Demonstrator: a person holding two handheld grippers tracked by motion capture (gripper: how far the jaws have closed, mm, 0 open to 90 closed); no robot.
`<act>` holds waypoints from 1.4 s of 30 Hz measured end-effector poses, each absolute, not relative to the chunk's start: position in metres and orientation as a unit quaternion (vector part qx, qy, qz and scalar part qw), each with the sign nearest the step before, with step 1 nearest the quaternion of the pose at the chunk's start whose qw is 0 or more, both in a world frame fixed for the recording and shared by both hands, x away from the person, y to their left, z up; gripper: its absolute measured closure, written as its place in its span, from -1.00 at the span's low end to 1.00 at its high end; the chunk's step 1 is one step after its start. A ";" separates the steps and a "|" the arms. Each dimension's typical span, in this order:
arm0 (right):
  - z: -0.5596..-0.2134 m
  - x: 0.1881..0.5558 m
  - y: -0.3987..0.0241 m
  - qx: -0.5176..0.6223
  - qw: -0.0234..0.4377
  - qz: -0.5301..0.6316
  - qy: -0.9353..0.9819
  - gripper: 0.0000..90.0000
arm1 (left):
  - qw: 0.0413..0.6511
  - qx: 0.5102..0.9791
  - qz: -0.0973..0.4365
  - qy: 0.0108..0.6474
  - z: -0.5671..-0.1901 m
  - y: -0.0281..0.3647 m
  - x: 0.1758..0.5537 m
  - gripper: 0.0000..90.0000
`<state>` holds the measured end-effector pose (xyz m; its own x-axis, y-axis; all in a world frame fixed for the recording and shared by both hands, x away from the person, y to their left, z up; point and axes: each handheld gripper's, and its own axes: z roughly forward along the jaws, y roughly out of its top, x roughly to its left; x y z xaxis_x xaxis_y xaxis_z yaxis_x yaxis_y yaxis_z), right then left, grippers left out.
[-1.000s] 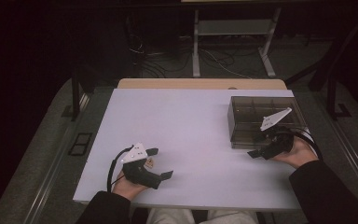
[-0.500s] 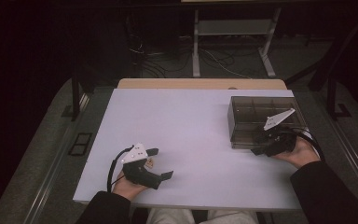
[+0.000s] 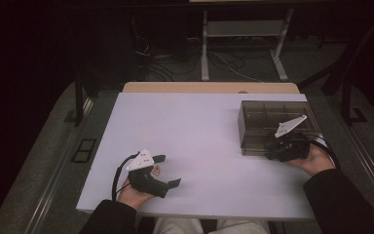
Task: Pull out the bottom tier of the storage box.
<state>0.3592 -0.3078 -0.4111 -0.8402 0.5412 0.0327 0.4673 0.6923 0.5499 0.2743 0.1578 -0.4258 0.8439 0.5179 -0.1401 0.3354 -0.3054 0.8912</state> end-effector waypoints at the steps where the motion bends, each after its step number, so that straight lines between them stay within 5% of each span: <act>1: -0.411 0.359 -0.307 0.274 0.067 0.279 0.918 0.41 | 0.526 0.803 0.087 0.265 -0.426 0.158 0.274 -1.00; 42: -0.417 0.357 -0.305 0.277 0.056 0.262 0.923 0.59 | 0.526 0.803 0.086 0.267 -0.426 0.158 0.274 -1.00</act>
<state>0.3572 -0.3051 -0.4174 -0.8402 0.5407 0.0415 0.4818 0.7090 0.5149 0.2739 0.1576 -0.4260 0.8429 0.5189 -0.1420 0.3376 -0.3047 0.8906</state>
